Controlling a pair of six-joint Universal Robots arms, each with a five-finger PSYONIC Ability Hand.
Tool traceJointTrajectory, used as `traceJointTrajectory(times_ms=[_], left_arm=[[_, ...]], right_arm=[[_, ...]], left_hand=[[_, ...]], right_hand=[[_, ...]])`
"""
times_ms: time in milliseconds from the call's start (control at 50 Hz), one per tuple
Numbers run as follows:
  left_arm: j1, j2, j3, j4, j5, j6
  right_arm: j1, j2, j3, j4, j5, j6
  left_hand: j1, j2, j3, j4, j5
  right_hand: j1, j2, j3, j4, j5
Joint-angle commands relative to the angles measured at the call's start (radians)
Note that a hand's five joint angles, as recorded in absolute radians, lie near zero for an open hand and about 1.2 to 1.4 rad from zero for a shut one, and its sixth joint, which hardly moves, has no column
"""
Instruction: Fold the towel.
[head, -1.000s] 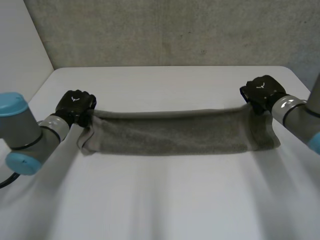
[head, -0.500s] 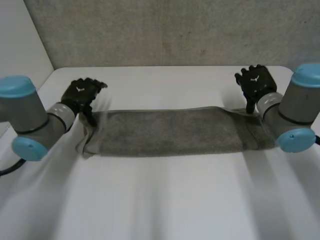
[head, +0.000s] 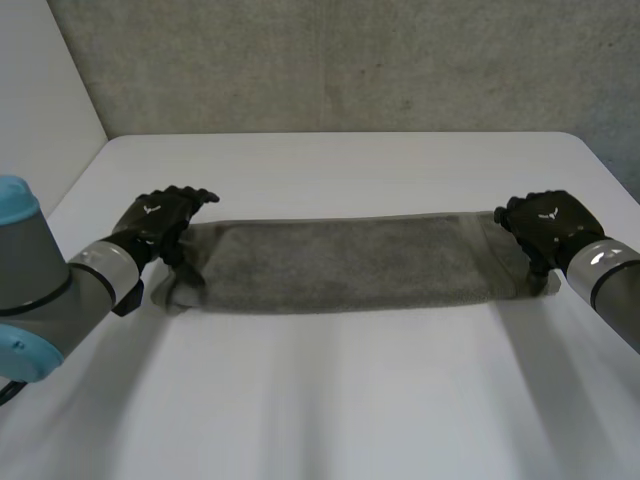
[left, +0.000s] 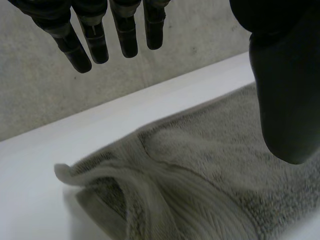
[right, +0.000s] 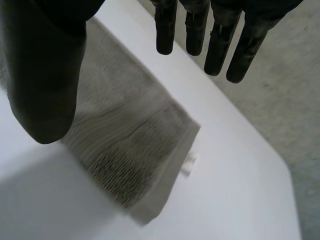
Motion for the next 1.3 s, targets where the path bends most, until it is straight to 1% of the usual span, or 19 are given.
traceJointTrajectory(times_ms=[20, 120, 300, 380, 400, 420, 440, 460, 480, 500, 660, 700, 860, 960, 1100, 1240, 1280, 1300], left_arm=[[-0.003, -0.062, 0.006, 0.059, -0.004, 0.003], [0.002, -0.076, 0.014, 0.079, -0.007, 0.003], [0.009, -0.078, 0.008, 0.082, -0.007, 0.003], [0.009, -0.082, 0.005, 0.083, -0.009, 0.003], [0.009, -0.082, 0.005, 0.083, -0.009, 0.003], [0.009, -0.085, 0.005, 0.083, -0.009, 0.003], [0.009, -0.085, 0.005, 0.083, -0.009, 0.003], [0.009, -0.087, 0.005, 0.083, -0.009, 0.003], [0.009, -0.087, 0.003, 0.083, -0.012, 0.003], [0.009, -0.087, 0.003, 0.083, -0.012, 0.003], [0.009, -0.101, 0.000, 0.086, -0.060, 0.006], [0.009, -0.111, 0.003, 0.086, -0.072, 0.032], [0.015, -0.148, 0.011, 0.082, -0.083, 0.104], [0.015, -0.150, 0.002, 0.079, -0.084, 0.108], [0.011, -0.102, -0.018, 0.068, -0.084, 0.102], [-0.015, 0.014, -0.038, 0.065, -0.081, 0.092], [-0.024, 0.034, -0.037, 0.065, -0.083, 0.087], [-0.024, 0.034, -0.037, 0.065, -0.083, 0.087]], right_arm=[[-0.073, 0.103, 0.010, -0.012, -0.077, 0.002], [-0.082, 0.148, -0.013, -0.016, -0.082, -0.004], [-0.097, 0.229, -0.078, -0.024, -0.080, -0.012], [-0.099, 0.250, -0.095, -0.024, -0.080, -0.012], [-0.099, 0.260, -0.104, -0.024, -0.079, -0.012], [-0.099, 0.260, -0.104, -0.024, -0.079, -0.012], [-0.101, 0.263, -0.111, -0.024, -0.079, -0.012], [-0.105, 0.263, -0.114, -0.025, -0.079, -0.012], [-0.105, 0.263, -0.115, -0.025, -0.079, -0.012], [-0.113, 0.263, -0.115, -0.027, -0.079, -0.012], [-0.160, 0.263, -0.115, -0.044, -0.080, -0.012], [-0.176, 0.263, -0.113, -0.042, -0.082, -0.012], [-0.254, 0.246, -0.113, -0.024, -0.074, -0.019], [-0.294, 0.232, -0.116, 0.007, -0.071, -0.044], [-0.418, 0.177, -0.147, 0.019, -0.071, -0.117], [-0.421, 0.096, -0.227, 0.079, -0.073, -0.128], [-0.404, 0.080, -0.248, 0.096, -0.073, -0.127], [-0.369, 0.062, -0.268, 0.108, -0.074, -0.124]], left_hand=[[-0.073, -0.068, -0.054, -0.070, -0.203], [-0.073, -0.068, -0.054, -0.070, -0.203], [-0.073, -0.068, -0.054, -0.070, -0.203], [-0.073, -0.068, -0.054, -0.070, -0.203], [-0.073, -0.068, -0.054, -0.070, -0.203], [-0.073, -0.068, -0.054, -0.070, -0.203], [-0.073, -0.068, -0.054, -0.070, -0.203], [-0.073, -0.068, -0.054, -0.070, -0.203], [-0.073, -0.068, -0.054, -0.070, -0.203], [-0.073, -0.068, -0.054, -0.070, -0.203], [-0.076, -0.071, -0.057, -0.073, -0.206], [-0.079, -0.074, -0.060, -0.076, -0.209], [-0.085, -0.080, -0.066, -0.082, -0.215], [-0.085, -0.080, -0.066, -0.082, -0.215], [-0.085, -0.080, -0.066, -0.082, -0.215], [-0.085, -0.080, -0.066, -0.082, -0.215], [-0.085, -0.080, -0.066, -0.082, -0.215], [-0.085, -0.080, -0.066, -0.082, -0.215]], right_hand=[[0.060, 0.076, 0.065, 0.063, 0.049], [0.127, 0.143, 0.132, 0.131, 0.116], [0.371, 0.387, 0.376, 0.374, 0.360], [0.409, 0.425, 0.414, 0.413, 0.398], [0.531, 0.547, 0.536, 0.535, 0.520], [0.533, 0.548, 0.538, 0.536, 0.521], [0.774, 0.790, 0.779, 0.777, 0.763], [0.942, 0.958, 0.947, 0.945, 0.931], [0.944, 0.959, 0.949, 0.947, 0.932], [1.066, 1.081, 1.071, 1.069, 1.054], [1.092, 1.108, 1.097, 1.096, 1.081], [1.092, 1.108, 1.097, 1.096, 1.081], [1.092, 1.108, 1.097, 1.096, 1.081], [1.092, 1.108, 1.097, 1.096, 1.081], [1.092, 1.108, 1.097, 1.096, 1.081], [1.092, 1.108, 1.097, 1.096, 1.081], [1.092, 1.108, 1.097, 1.096, 1.081], [1.092, 1.108, 1.097, 1.096, 1.081]])
